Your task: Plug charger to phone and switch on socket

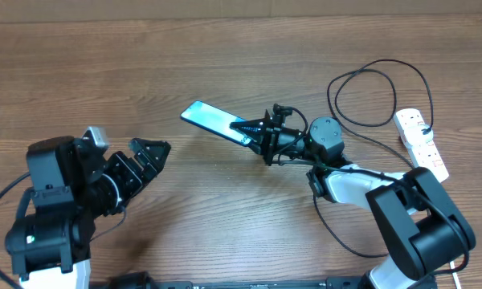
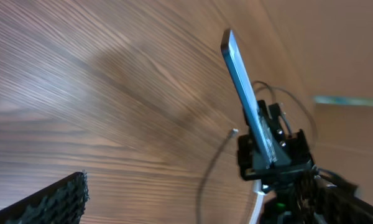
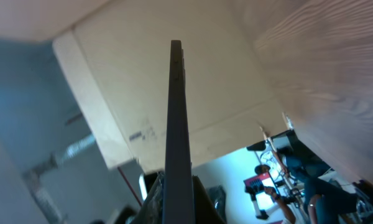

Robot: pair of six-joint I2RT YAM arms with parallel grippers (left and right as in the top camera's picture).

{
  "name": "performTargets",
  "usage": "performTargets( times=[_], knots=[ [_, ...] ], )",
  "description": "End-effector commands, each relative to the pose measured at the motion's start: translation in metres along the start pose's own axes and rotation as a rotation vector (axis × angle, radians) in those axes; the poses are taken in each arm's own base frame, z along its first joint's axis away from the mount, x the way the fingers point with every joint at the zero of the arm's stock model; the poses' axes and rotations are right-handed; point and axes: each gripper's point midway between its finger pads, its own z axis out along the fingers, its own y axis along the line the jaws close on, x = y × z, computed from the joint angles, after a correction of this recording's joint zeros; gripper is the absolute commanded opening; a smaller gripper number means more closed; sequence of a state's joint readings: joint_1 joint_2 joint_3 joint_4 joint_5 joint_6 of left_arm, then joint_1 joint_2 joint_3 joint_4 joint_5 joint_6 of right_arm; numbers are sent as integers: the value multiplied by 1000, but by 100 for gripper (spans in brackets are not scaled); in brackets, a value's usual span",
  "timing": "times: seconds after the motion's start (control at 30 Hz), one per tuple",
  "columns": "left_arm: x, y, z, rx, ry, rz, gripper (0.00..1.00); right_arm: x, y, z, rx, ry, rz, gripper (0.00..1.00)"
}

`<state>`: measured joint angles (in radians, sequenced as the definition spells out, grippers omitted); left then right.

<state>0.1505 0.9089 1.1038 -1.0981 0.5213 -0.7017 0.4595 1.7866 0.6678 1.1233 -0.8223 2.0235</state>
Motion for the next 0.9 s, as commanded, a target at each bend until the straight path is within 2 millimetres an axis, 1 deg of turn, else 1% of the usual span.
performTargets(
  times=[0.0,0.1,0.17,0.2,0.37,0.53,0.63,0.7,0.87],
  knots=[
    [10,-19,9,122,108,-65,100,22,15,10,-32,49,85,4],
    [7,-32,15,186,154,-91,100,30,0,18,14,62,121,4],
    [2,-31,27,178,183,-138,100,36,-16,25,57,64,155,4],
    [1,-29,31,169,195,-150,100,36,-18,26,62,61,161,4],
    [5,-23,50,140,278,-225,100,36,-17,27,55,53,163,4],
    [9,-20,68,102,341,-287,92,32,-15,27,41,30,164,4],
    [13,-22,79,89,370,-298,91,26,-12,28,22,1,164,4],
    [15,-26,88,90,384,-284,91,24,-10,28,12,-14,164,4],
    [12,-31,105,80,373,-290,81,24,-11,28,13,-13,163,4]
  ],
)
